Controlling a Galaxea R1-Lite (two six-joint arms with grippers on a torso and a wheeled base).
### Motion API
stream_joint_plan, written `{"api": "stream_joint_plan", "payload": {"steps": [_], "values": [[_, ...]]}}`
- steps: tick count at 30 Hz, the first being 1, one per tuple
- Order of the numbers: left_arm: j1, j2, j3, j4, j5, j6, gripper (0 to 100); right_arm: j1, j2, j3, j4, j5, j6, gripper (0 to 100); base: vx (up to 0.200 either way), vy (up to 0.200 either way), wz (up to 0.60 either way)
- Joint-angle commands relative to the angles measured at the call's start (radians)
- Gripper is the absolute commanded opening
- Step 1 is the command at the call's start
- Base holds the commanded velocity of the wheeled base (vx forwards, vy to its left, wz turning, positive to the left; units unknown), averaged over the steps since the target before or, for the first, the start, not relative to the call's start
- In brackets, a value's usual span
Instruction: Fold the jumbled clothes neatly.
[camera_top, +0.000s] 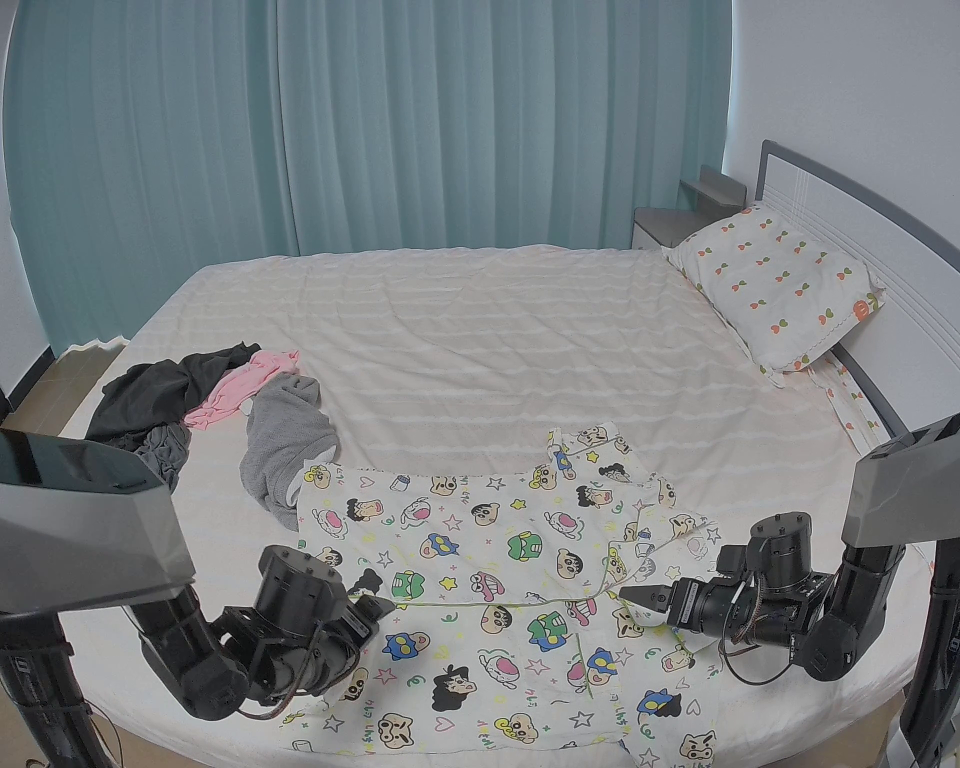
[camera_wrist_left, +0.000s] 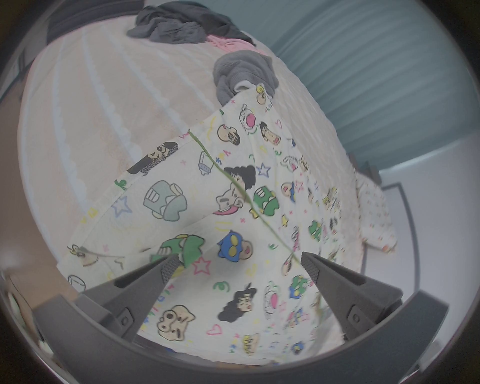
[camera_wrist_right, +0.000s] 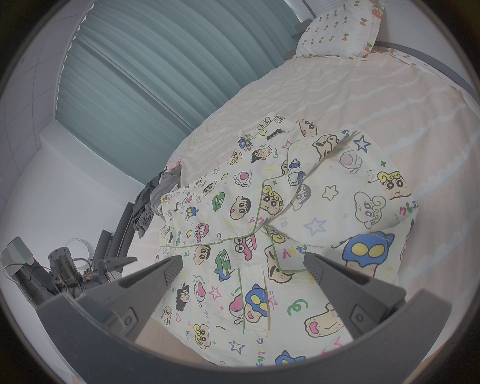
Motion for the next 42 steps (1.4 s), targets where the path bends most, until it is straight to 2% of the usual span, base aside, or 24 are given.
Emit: {"api": "stream_joint_plan", "payload": {"steps": [1,6,8,10,14,18,25,32,38,42], "values": [[0.042,-0.064,0.011,0.002,-0.035,-0.023,100,-0.001,0.002,0.000,0.000,0.001,0.000,100,0.000,0.000,0.00],[0.042,-0.042,0.051,0.002,-0.035,0.040,100,-0.001,0.000,0.000,0.000,0.001,0.000,100,0.000,0.000,0.00],[0.056,0.001,0.079,-0.005,-0.018,0.152,100,0.001,0.000,0.000,0.000,0.001,0.000,100,0.000,0.000,0.00],[0.077,0.011,0.082,-0.006,0.016,0.183,100,0.001,0.000,0.002,0.000,0.001,-0.001,100,0.000,0.000,0.00],[0.131,0.007,0.085,-0.002,0.017,0.185,100,0.001,0.000,0.000,0.000,0.001,-0.001,100,0.000,0.000,0.00],[0.138,0.013,0.105,-0.002,0.016,0.183,100,0.002,0.000,0.000,0.000,0.001,0.000,100,0.000,0.000,0.00],[0.108,0.042,0.103,-0.006,0.020,0.183,100,0.001,-0.001,0.002,0.000,0.001,0.000,100,0.000,0.000,0.00],[0.025,0.045,0.098,-0.005,0.051,0.137,100,0.001,-0.003,0.002,0.000,0.001,-0.001,100,0.000,0.000,0.00],[0.010,0.070,0.083,-0.003,0.095,0.125,100,0.001,-0.004,0.002,0.000,0.001,0.000,100,0.000,0.000,0.00],[0.005,0.068,0.083,-0.003,0.097,0.114,100,-0.002,-0.006,0.002,0.000,0.001,0.000,100,0.000,0.000,0.00]]}}
